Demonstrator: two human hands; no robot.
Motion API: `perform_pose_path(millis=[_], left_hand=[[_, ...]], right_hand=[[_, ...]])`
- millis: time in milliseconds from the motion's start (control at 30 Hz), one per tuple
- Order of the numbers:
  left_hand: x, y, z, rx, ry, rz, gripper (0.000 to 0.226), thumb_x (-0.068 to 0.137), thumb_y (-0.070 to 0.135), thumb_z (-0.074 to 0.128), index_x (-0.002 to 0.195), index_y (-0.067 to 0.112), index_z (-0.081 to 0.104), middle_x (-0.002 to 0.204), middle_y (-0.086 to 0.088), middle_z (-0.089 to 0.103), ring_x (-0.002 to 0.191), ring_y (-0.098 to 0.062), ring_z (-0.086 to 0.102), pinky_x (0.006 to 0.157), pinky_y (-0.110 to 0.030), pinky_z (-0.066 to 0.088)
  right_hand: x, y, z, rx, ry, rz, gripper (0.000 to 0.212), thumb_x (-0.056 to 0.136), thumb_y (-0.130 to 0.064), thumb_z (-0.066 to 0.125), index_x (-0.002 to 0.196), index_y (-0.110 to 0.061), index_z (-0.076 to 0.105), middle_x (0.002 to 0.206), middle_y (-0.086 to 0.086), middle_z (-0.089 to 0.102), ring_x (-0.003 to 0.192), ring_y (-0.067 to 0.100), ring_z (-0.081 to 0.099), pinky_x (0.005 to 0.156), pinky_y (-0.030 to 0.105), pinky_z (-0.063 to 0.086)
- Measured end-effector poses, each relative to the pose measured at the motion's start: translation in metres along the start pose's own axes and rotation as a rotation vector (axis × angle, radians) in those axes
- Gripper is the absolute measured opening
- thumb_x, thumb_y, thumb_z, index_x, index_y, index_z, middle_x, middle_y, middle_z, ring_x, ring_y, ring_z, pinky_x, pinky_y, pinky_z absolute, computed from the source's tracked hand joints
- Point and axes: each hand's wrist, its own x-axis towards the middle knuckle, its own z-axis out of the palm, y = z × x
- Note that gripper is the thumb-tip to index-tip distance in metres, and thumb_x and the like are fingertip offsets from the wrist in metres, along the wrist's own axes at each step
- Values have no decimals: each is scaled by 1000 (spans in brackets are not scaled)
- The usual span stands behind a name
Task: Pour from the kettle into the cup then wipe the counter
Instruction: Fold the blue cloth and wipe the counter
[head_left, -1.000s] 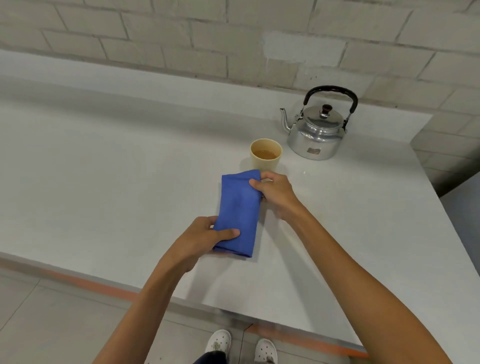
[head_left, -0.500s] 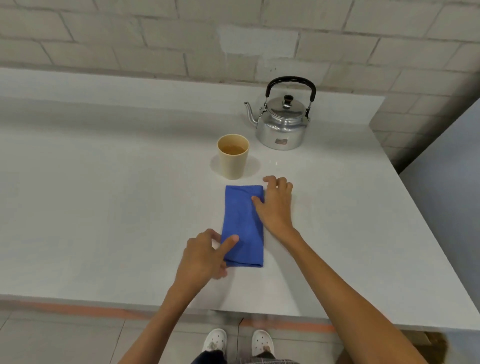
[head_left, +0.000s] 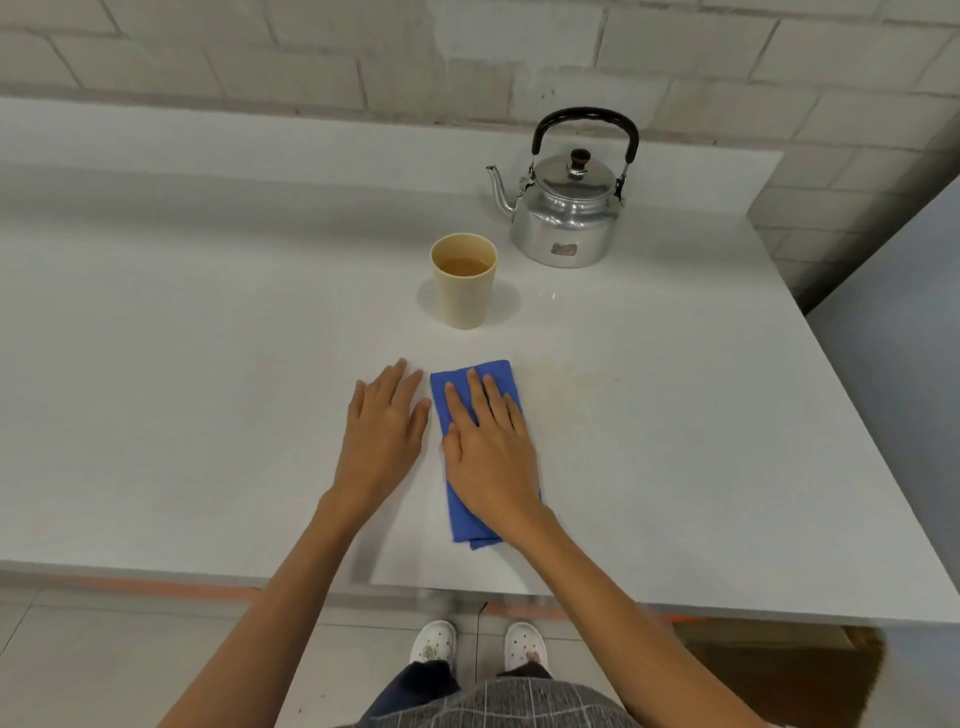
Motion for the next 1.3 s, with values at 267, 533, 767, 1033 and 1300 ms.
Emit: perform_pose_path(millis=[267, 533, 767, 1033, 1300], left_hand=[[-3, -2, 4, 19, 35, 27, 44, 100, 27, 37, 142, 12, 38, 154, -10, 31, 144, -24, 24, 119, -42, 11], [-3, -2, 7, 36, 39, 34, 45, 100, 26, 34, 143, 12, 36, 154, -10, 30, 144, -24, 22, 119, -42, 10], [-2, -6, 10, 53, 30, 17, 47, 100, 31, 32, 144, 14, 33, 155, -8, 28, 145, -22, 21, 118, -36, 6], [-4, -5, 9, 30, 37, 25, 46, 100, 30, 31, 144, 15, 34, 155, -7, 28, 145, -20, 18, 119, -37, 6], [-5, -3, 8, 25, 33, 27, 45, 100, 28, 33, 143, 13, 35, 155, -8, 28, 145, -20, 18, 120, -38, 6]], right_hand=[[-41, 72, -30, -10, 48, 224, 52, 101, -26, 31, 151, -19, 18, 161, 6, 8, 148, 22, 6, 117, 31, -3], [33, 74, -32, -72, -7, 228, 51, 102, -28, 26, 152, -19, 16, 161, 11, 9, 148, 25, 5, 118, 38, 3], [4, 38, -19, -34, -32, 62, 52, 101, -28, 27, 151, -21, 18, 161, 6, 9, 148, 22, 7, 119, 36, 2], [-66, 74, -38, -22, -1, 178, 53, 101, -26, 30, 151, -22, 16, 161, 4, 7, 148, 19, 5, 117, 29, -5], [-37, 145, -59, -61, 77, 359, 51, 100, -23, 34, 150, -16, 25, 159, 11, 17, 147, 25, 14, 118, 36, 8]])
